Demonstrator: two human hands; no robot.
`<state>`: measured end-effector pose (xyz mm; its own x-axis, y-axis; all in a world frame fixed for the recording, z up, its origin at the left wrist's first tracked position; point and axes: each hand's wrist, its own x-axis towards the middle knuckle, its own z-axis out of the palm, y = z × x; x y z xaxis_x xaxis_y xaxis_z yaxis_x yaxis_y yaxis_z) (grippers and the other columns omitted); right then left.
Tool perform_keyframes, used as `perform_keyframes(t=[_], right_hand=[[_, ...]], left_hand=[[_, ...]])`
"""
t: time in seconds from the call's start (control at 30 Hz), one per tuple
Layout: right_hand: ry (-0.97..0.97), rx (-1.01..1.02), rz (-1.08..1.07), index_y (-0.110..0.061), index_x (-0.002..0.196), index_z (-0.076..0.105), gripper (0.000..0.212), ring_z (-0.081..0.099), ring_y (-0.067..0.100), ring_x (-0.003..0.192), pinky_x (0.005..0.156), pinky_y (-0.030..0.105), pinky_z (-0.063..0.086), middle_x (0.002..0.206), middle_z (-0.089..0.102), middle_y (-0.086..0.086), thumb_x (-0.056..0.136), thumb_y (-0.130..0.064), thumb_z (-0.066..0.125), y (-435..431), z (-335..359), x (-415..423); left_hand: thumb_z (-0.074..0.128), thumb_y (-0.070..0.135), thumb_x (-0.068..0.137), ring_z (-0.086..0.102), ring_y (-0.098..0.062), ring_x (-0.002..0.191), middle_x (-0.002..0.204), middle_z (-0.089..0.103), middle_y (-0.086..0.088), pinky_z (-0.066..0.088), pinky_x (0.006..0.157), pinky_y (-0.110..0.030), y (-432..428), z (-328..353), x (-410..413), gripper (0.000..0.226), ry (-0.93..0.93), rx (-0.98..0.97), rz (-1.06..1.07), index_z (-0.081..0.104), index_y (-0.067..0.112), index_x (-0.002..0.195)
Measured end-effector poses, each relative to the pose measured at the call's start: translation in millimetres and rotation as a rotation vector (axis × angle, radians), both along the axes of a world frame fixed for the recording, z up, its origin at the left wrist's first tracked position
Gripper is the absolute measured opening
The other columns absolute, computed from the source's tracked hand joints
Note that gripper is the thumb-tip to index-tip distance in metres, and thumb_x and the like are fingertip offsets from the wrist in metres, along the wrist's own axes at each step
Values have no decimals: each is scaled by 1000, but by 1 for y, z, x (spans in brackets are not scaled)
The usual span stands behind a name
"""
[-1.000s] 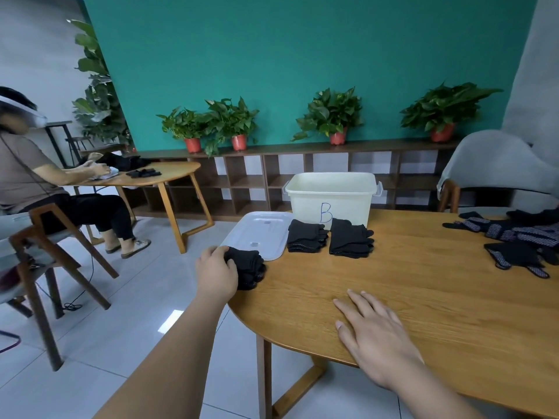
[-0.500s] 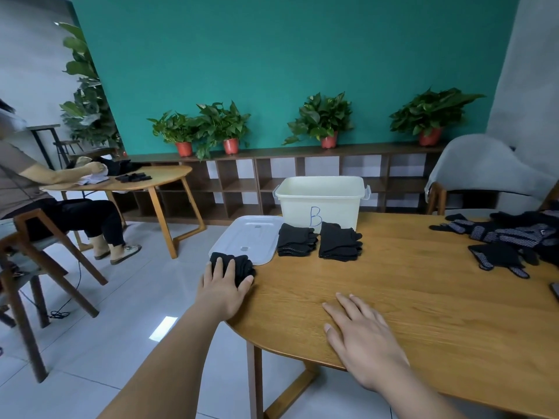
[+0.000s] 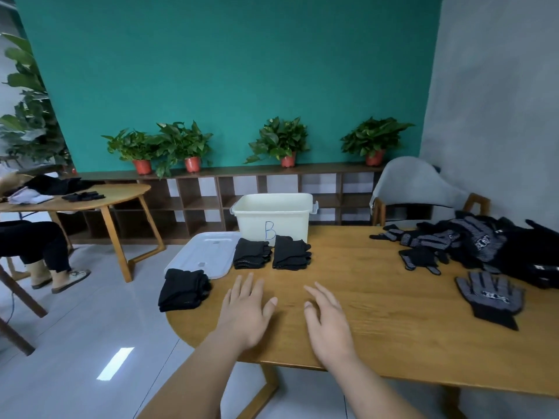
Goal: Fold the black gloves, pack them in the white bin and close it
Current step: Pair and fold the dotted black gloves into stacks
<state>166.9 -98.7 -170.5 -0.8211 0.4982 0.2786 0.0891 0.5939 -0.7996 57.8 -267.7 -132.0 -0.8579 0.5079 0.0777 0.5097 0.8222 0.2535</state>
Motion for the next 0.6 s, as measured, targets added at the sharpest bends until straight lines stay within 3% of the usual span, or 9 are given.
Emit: perform_keyframes(t=[0.37,0.6], right_hand=[[-88,26,-182,-33,152,49,44,21,17,155,127,41,25,168,25,-11,110,-41,38,91,2,60],[-98,160,-215,-28,155,45,47,17,14,154,126,33,21,170,20,-7,110,-38,40,131,-2,82]], left_hand=[[25,60,110,-11,-14,162,177,-3,9,3,132,-39,106,-20,71,68,-16,44,-284,13,29,169],[24,58,111,-8,-15,163,177,1,7,2,132,-39,160,-21,95,66,30,33,-401,17,27,168]])
